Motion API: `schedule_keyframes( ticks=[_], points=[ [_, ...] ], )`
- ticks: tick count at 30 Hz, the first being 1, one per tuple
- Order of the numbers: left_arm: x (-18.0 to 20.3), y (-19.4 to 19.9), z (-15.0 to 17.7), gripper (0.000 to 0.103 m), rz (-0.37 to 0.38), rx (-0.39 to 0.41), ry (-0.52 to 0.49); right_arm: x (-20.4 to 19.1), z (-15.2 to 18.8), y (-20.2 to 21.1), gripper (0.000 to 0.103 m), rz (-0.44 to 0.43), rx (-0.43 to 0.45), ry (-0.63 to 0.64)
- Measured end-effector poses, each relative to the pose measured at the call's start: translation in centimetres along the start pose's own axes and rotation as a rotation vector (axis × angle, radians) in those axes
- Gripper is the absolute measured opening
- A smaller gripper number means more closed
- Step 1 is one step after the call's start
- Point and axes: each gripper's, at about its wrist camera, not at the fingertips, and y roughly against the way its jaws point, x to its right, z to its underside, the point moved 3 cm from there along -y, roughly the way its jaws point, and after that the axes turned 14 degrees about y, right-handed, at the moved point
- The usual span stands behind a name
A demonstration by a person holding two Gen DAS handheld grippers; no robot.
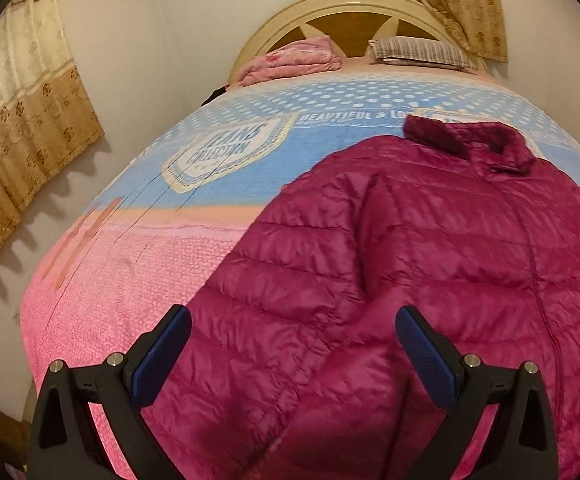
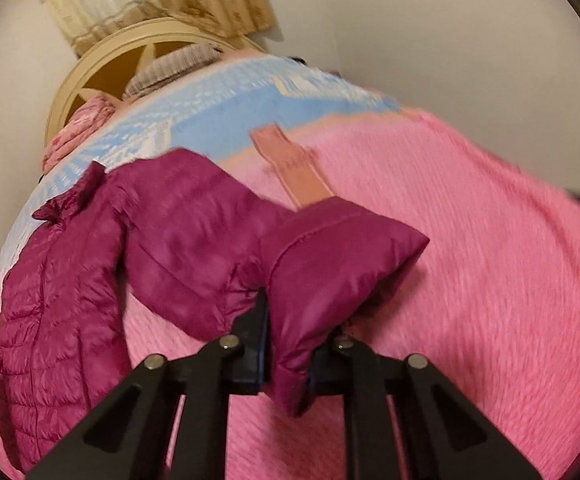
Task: Fold large clothes
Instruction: 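Grasp the sleeve cuff with the right gripper and lift it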
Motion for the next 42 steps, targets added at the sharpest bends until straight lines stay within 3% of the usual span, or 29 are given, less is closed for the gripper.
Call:
schedule_keyframes(
  ticks=[9, 15, 28, 38, 42],
  points=[
    [-2.2, -1.5, -2.2, 0.102, -0.021, -0.004, 0.055, -10.3, -7.6, 1.4, 0.015, -0.052, 0.122, 0.262],
    [-2.8, -2.4, -2.9, 0.102, -0.028, -0.007, 0.061, -18.6, -9.1, 1.0, 0.015, -0.095, 0.151, 0.453],
    [-4.6, -3.7, -3.9, 0.102, -0.007, -0.021, 0.085, -31.9, -6.7, -2.5, 0.014, -0.212, 0.134, 0.694],
    [-5.9, -4.9, -3.9, 0.102, -0.021, -0.053, 0.112, -37.1, -2.8, -5.5, 0.014, -0.287, 0.076, 0.755],
    [-5.8, -4.9, -3.9, 0.102, -0.025, -0.049, 0.111, -38.2, -1.5, -6.7, 0.022, -0.285, 0.041, 0.78]
  ],
)
